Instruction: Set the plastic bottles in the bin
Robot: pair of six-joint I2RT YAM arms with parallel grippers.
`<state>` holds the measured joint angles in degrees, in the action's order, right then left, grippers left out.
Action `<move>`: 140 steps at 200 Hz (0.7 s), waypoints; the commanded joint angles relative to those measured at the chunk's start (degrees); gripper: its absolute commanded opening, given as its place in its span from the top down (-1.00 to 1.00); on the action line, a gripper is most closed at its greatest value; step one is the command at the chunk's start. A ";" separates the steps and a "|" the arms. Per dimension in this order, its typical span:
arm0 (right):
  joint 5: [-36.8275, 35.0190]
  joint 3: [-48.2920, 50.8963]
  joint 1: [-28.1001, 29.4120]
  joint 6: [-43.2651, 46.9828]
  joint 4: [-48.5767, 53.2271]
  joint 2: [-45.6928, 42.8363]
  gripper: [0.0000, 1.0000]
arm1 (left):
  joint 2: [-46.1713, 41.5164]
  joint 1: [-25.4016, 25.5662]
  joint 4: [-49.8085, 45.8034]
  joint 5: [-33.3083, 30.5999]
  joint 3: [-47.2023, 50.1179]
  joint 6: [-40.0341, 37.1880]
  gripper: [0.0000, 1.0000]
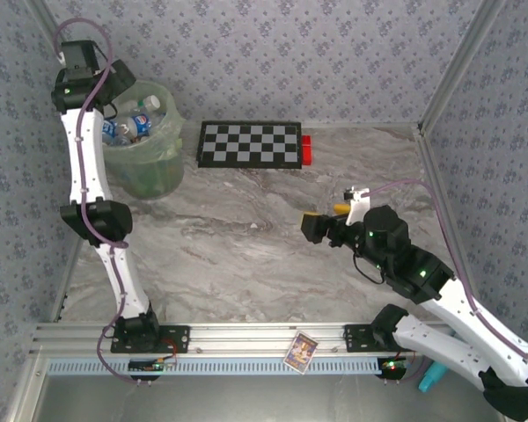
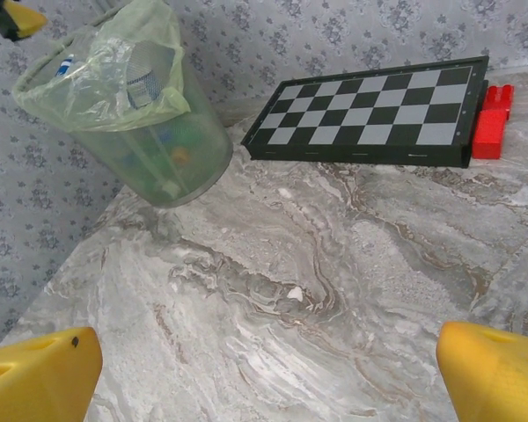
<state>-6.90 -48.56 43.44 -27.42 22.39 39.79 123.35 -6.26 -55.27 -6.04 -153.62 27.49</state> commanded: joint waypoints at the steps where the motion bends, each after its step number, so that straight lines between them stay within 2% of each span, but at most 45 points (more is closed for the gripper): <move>1: -1.53 -0.50 -0.93 1.53 1.84 -1.03 -0.99 | -7.10 3.17 1.56 -5.36 0.87 -1.53 -1.00; 16: -1.84 -0.50 -1.62 2.04 2.31 -1.12 -0.99 | -10.26 5.37 1.64 -7.53 4.35 -1.32 -0.99; 34: -2.63 -0.35 -2.91 2.33 2.48 -1.04 -0.99 | -15.70 8.06 4.00 -9.54 13.22 -0.42 -0.99; 66: -1.45 -0.43 -6.70 2.37 2.57 0.25 -0.99 | -30.23 15.26 20.70 -15.53 42.30 -3.92 -0.99; 92: -3.09 -0.14 -9.16 2.29 2.52 1.46 -0.99 | -41.91 18.82 30.87 -15.66 63.69 -1.37 -1.00; 140: -12.72 2.45 -14.04 5.89 2.35 4.60 -0.99 | -56.55 22.60 30.36 -17.45 87.99 2.82 -0.99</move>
<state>-13.23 -48.14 31.66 -25.08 24.62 43.09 73.52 15.35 -28.62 -20.62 -73.54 27.64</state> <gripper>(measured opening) 0.994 0.997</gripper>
